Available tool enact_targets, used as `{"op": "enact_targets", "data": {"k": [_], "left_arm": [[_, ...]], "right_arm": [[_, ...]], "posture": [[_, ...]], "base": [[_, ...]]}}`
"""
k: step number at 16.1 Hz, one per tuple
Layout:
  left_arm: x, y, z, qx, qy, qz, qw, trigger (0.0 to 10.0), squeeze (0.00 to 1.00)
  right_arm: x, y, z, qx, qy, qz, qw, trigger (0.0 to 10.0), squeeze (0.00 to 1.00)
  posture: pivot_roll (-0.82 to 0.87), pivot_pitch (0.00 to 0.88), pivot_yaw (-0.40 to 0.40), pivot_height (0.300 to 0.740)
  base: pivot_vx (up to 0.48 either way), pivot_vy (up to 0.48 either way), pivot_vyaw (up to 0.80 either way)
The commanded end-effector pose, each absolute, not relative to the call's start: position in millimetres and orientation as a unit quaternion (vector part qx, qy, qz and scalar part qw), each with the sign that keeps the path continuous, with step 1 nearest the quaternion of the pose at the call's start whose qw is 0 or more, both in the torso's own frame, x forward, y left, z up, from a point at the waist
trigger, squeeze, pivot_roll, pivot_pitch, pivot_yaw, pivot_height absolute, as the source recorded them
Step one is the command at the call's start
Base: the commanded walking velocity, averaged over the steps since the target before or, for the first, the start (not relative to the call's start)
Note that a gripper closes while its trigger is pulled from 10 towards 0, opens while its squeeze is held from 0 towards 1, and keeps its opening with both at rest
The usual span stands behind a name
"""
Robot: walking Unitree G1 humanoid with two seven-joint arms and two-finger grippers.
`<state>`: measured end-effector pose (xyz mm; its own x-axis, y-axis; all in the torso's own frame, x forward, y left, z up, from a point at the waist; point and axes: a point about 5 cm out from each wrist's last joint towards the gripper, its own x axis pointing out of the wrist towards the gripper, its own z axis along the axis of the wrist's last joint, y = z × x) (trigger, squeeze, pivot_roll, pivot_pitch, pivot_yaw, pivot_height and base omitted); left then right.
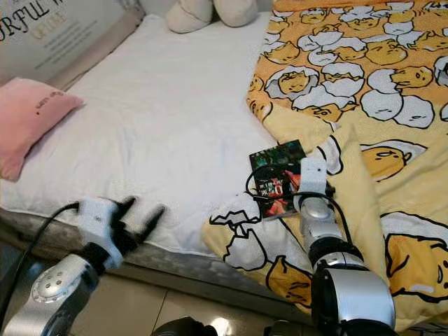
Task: Clean up the room
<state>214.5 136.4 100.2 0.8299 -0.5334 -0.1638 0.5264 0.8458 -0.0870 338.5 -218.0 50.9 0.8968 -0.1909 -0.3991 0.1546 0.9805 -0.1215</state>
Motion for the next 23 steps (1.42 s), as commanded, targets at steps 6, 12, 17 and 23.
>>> {"op": "enact_targets", "data": {"k": [6, 12, 17, 23], "left_arm": [[214, 127, 108, -0.033, 0.098, -0.324, 0.94, 10.0, 0.0], [214, 127, 108, -0.033, 0.098, -0.324, 0.94, 10.0, 0.0], [214, 127, 108, -0.033, 0.098, -0.324, 0.94, 10.0, 0.0], [214, 127, 107, -0.033, 0.1, -0.323, 0.941, 10.0, 0.0]], "right_arm": [[319, -204, 20, 0.069, 0.276, -0.092, 0.954, 10.0, 0.0], [319, -204, 20, 0.069, 0.276, -0.092, 0.954, 10.0, 0.0], [319, -204, 20, 0.069, 0.276, -0.092, 0.954, 10.0, 0.0], [327, -182, 27, 0.093, 0.251, -0.047, 0.962, 0.0, 0.0]], "posture": [[0.01, 0.083, 0.204, 0.731], [0.01, 0.083, 0.204, 0.731], [0.01, 0.083, 0.204, 0.731], [-0.01, 0.064, 0.181, 0.731]], "base": [[0.0, 0.0, 0.0], [0.0, 0.0, 0.0], [0.0, 0.0, 0.0], [0.0, 0.0, 0.0]]}}
